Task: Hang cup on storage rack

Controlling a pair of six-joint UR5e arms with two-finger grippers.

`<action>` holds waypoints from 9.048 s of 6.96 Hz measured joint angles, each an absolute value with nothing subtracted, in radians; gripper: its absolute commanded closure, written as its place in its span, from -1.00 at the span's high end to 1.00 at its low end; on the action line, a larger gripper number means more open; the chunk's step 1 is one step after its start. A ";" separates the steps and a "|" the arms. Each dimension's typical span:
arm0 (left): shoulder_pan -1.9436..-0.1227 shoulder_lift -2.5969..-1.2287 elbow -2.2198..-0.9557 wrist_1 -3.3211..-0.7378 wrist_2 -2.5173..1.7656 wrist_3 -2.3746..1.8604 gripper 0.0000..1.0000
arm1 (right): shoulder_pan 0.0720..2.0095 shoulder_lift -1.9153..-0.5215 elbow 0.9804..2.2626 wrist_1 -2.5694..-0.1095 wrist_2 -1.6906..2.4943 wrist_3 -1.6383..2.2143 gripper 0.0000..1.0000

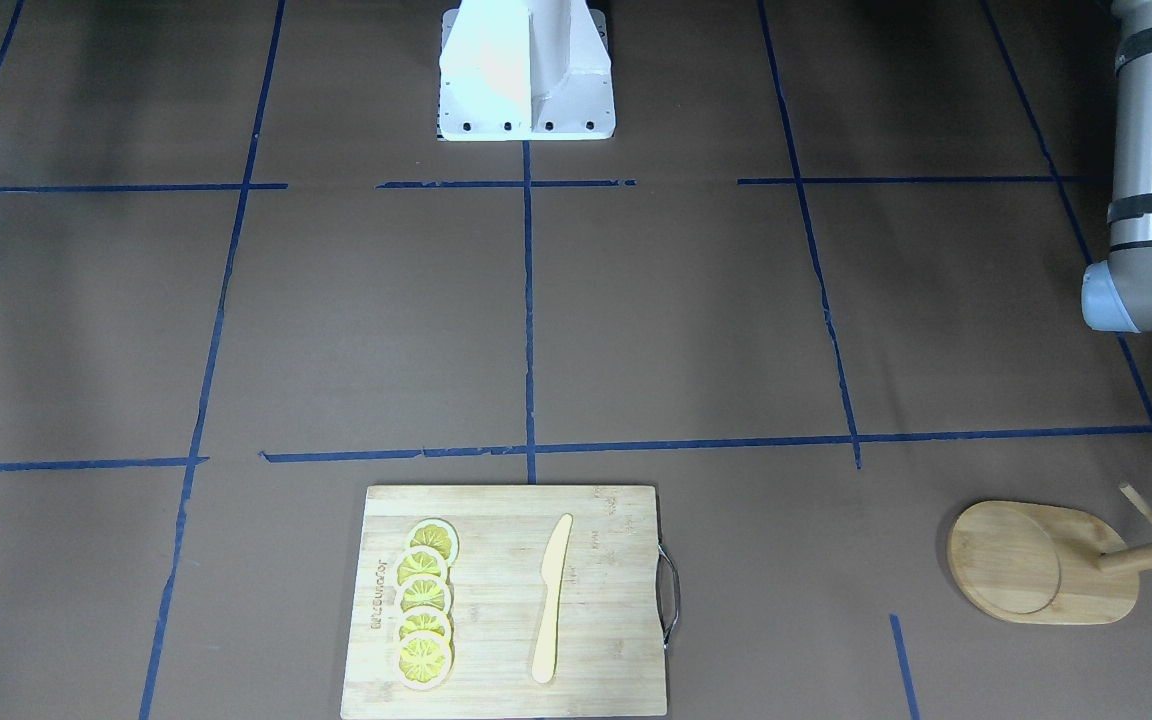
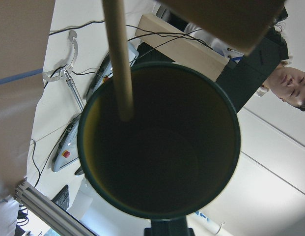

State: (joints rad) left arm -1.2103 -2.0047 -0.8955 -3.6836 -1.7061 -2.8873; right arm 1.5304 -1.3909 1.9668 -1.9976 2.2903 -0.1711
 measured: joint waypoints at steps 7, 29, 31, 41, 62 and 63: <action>-1.206 -1.987 -0.843 -3.673 -1.719 -2.887 -0.92 | 1.531 -1.390 1.970 -1.997 2.292 -0.143 1.00; -1.377 -1.856 -1.393 -3.053 -2.035 -2.463 1.00 | 1.531 -1.384 1.967 -1.999 2.291 -0.140 1.00; -1.439 -1.843 -1.489 -2.819 -2.156 -1.920 1.00 | 1.532 -1.389 1.965 -1.999 2.290 -0.134 1.00; -1.604 -1.801 -1.596 -1.735 -2.340 -0.156 1.00 | 1.569 -1.481 1.957 -1.997 2.292 -0.137 1.00; -1.606 -1.647 -1.546 -1.436 -2.341 0.123 1.00 | 1.688 -1.624 1.661 -1.656 2.333 -0.071 1.00; -1.606 -1.647 -1.544 -1.437 -2.341 0.124 1.00 | 1.689 -1.624 1.663 -1.655 2.334 -0.071 1.00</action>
State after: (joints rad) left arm -1.6061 -1.6475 -1.5444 -1.4368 -2.3410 0.1239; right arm 1.6887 -1.6245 1.6631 -1.6553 2.3344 -0.0706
